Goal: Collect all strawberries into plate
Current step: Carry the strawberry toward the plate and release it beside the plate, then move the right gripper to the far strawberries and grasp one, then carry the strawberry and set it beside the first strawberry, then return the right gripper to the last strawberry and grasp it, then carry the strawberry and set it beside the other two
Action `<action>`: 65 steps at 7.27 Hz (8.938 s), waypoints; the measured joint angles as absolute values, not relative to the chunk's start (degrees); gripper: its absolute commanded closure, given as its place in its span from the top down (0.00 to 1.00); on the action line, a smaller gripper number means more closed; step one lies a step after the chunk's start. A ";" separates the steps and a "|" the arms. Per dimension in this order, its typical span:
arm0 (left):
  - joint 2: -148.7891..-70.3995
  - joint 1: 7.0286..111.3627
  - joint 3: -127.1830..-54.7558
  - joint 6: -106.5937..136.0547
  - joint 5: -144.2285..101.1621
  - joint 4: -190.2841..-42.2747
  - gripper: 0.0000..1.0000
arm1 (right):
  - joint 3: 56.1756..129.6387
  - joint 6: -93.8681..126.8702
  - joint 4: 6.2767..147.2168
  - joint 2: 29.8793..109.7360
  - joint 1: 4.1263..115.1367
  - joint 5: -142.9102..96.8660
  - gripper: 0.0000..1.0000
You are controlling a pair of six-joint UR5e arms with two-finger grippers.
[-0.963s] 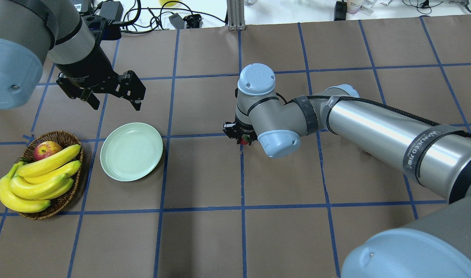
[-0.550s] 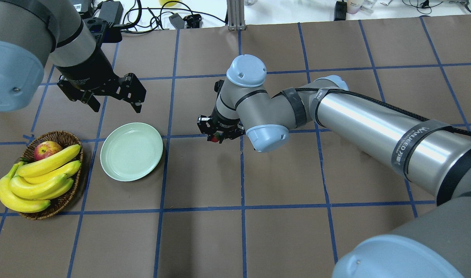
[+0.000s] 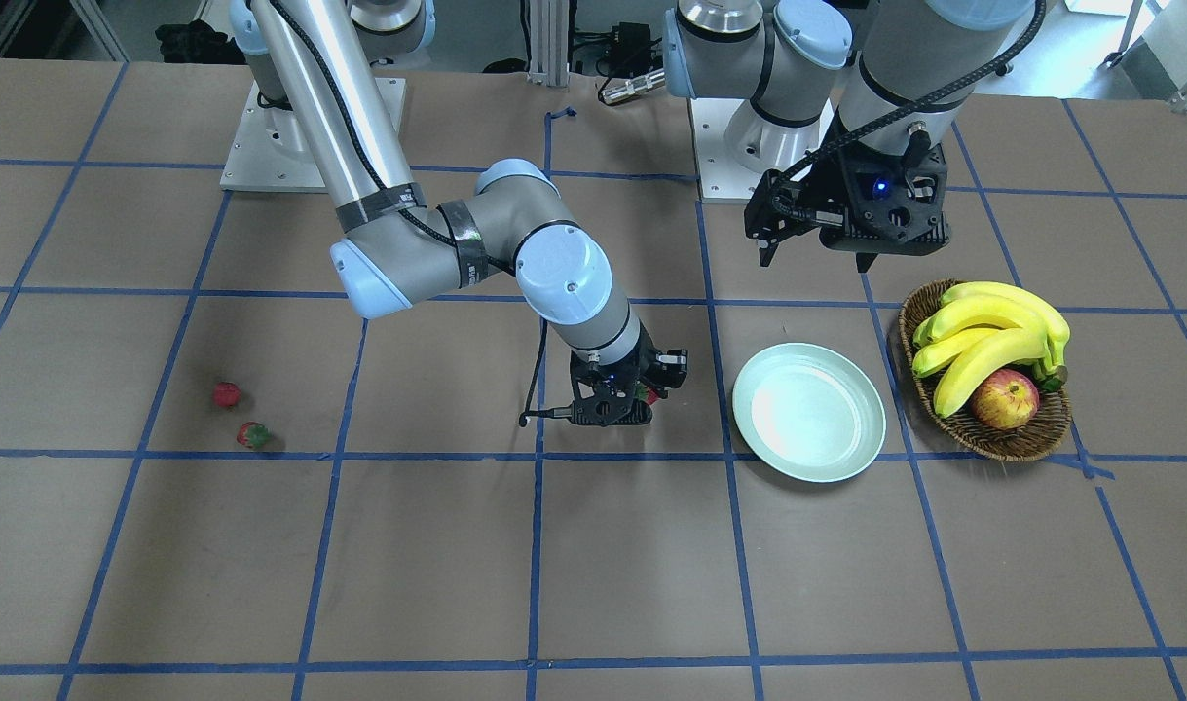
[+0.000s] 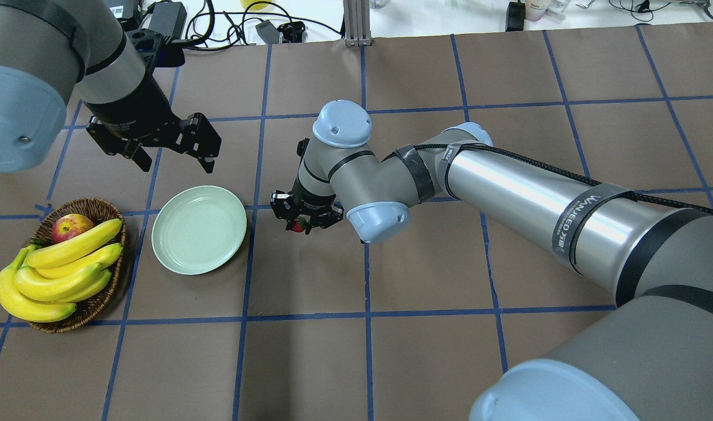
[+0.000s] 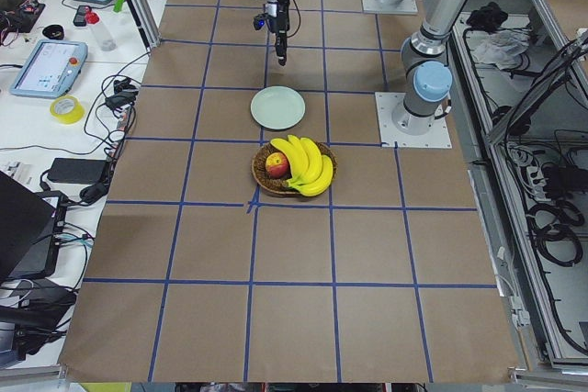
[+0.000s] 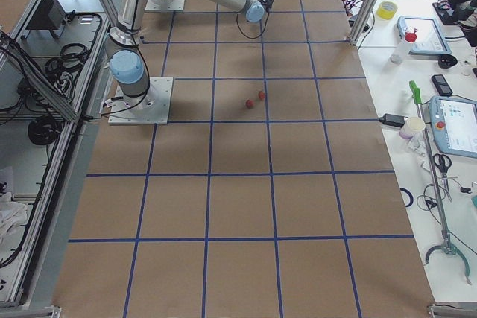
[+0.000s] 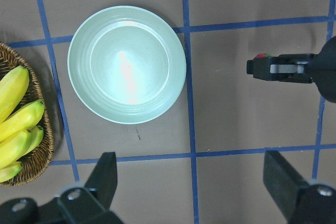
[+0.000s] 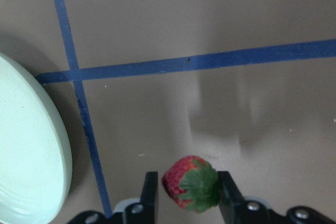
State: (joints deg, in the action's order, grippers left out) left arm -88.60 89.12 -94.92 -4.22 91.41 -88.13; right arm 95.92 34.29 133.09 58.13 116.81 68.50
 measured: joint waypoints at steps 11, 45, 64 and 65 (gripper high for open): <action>-89.58 88.38 -97.00 -3.53 91.95 -85.81 1.00 | 109.64 -3.32 124.86 72.75 86.65 92.52 0.93; -89.95 88.33 -98.21 -3.68 93.47 -82.83 1.00 | 106.69 26.08 127.19 74.21 107.65 89.68 1.00; -89.33 88.42 -99.49 -3.73 93.38 -82.77 1.00 | 114.38 -4.91 121.56 74.10 83.78 90.05 0.00; -89.32 88.42 -99.52 -3.71 93.38 -82.81 1.00 | 112.09 1.93 120.44 73.73 88.70 86.30 0.00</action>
